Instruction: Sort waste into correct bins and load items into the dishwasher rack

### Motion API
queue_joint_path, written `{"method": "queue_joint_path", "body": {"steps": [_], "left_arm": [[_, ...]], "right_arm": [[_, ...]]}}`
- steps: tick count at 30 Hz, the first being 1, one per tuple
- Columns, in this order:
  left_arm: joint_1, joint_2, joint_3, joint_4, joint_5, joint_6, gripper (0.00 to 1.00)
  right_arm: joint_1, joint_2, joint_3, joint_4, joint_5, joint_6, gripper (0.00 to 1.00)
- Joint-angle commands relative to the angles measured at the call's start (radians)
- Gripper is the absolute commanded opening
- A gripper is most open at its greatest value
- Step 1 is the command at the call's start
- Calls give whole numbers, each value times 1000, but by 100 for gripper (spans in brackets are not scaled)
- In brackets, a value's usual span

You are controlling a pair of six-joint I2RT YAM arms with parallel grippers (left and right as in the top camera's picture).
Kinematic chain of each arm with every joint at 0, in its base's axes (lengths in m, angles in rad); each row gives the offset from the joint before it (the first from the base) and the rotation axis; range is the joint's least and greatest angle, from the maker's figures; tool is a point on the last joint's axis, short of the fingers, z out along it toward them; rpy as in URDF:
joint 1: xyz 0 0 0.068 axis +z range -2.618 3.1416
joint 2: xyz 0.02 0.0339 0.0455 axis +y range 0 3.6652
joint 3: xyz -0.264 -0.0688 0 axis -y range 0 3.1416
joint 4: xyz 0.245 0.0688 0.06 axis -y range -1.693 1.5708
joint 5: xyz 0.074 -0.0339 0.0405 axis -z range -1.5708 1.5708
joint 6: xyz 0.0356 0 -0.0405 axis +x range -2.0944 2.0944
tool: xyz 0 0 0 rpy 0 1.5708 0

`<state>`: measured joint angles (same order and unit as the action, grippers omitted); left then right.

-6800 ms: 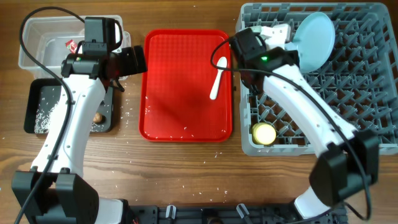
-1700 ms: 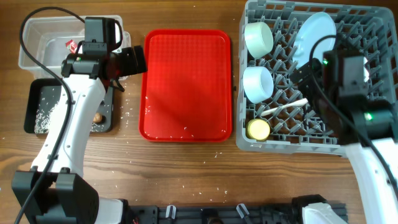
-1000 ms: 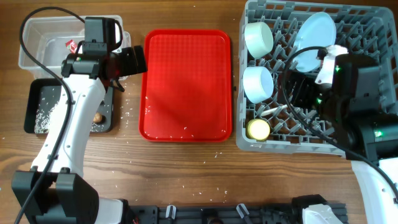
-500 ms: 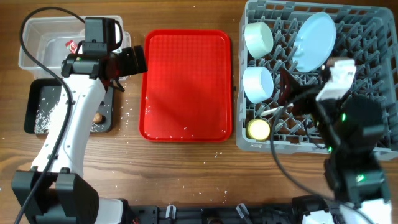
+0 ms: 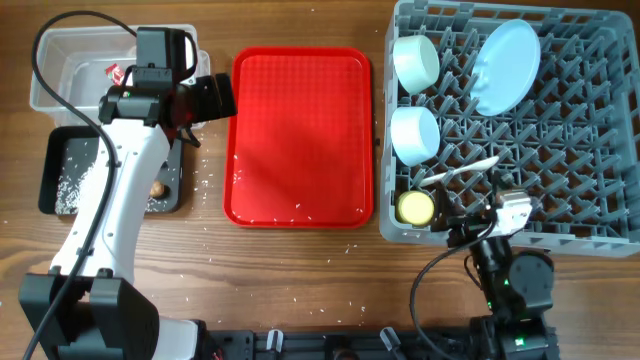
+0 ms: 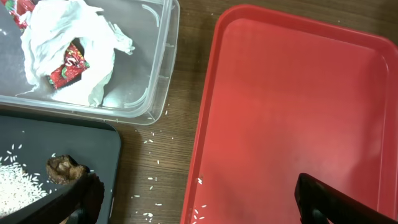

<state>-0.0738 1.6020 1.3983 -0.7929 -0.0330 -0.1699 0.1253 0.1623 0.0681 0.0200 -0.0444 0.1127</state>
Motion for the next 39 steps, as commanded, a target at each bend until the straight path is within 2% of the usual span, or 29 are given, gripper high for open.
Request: {"method": "queue_joint_path", "body": {"steps": [1,7,30,35,39], "left_arm": [[0,5,9,3,-10,5,100],[0,5,9,3,-10,5,100],[0,-2,9,-9,-14,5,100],[-8,-94,5,-77,-10,5,100],[-13,-299,-138,73,-9,5,100]], "right_arm": [[-2,-76,-42,6,11,-8,100],[-2,-160,-63,-15,6,-8,100],[-1,-158,-63,-17,-4,-5,100],[-1,-158,-63,-17,-4,-5,100],[-1,-158,-63,-17,-4,-5,100]]}}
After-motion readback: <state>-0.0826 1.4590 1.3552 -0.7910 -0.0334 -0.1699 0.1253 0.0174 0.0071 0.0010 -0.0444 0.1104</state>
